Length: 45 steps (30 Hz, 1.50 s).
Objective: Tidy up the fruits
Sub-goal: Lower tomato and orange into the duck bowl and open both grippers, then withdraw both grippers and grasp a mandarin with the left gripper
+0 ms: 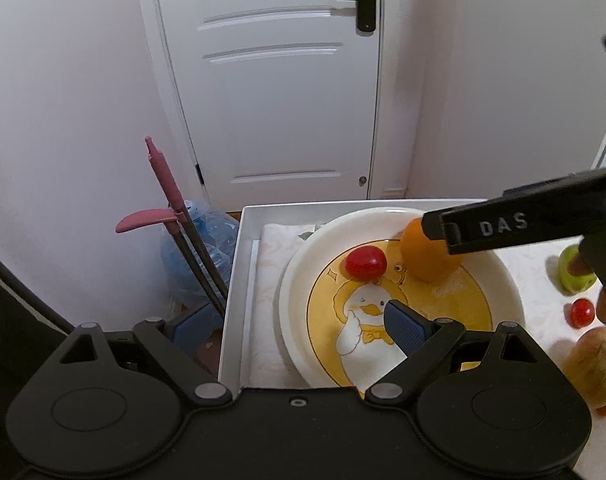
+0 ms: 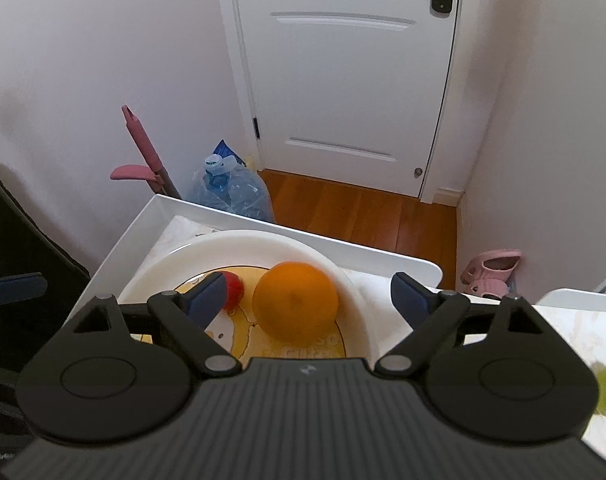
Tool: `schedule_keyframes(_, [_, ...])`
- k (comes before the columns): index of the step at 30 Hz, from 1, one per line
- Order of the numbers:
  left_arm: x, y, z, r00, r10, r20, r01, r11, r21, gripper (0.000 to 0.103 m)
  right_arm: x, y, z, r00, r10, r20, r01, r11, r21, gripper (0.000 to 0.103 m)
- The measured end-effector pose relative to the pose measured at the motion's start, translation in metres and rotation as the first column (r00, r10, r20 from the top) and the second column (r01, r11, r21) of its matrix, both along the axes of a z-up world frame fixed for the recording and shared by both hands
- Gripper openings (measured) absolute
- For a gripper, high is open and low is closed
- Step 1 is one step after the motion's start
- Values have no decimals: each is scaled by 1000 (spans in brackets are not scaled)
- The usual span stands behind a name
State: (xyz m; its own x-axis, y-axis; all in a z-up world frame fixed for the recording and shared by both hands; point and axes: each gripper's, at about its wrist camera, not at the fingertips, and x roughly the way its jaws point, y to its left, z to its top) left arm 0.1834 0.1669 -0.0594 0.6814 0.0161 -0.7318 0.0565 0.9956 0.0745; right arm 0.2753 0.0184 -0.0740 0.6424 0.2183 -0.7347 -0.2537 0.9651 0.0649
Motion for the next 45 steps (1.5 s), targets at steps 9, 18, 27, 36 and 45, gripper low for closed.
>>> schedule_keyframes(9, [-15, -5, 21, 999, 28, 36, -27, 999, -19, 98, -35, -30, 36, 994, -103, 26, 101, 992, 76, 103])
schedule_keyframes(18, [-59, -33, 55, 995, 23, 97, -21, 999, -28, 99, -99, -90, 75, 992, -104, 66, 102, 994, 32, 103])
schedule_keyframes(27, [-109, -82, 76, 989, 51, 142, -49, 999, -13, 101, -162, -168, 96, 990, -113, 86, 112, 994, 13, 103])
schedule_keyframes(36, [-146, -142, 62, 992, 65, 111, -61, 997, -40, 102, -195, -232, 72, 993, -109, 44, 110, 994, -17, 103])
schedule_keyframes(45, [-163, -201, 19, 996, 55, 64, -54, 998, -24, 102, -212, -281, 26, 995, -99, -9, 99, 995, -20, 103])
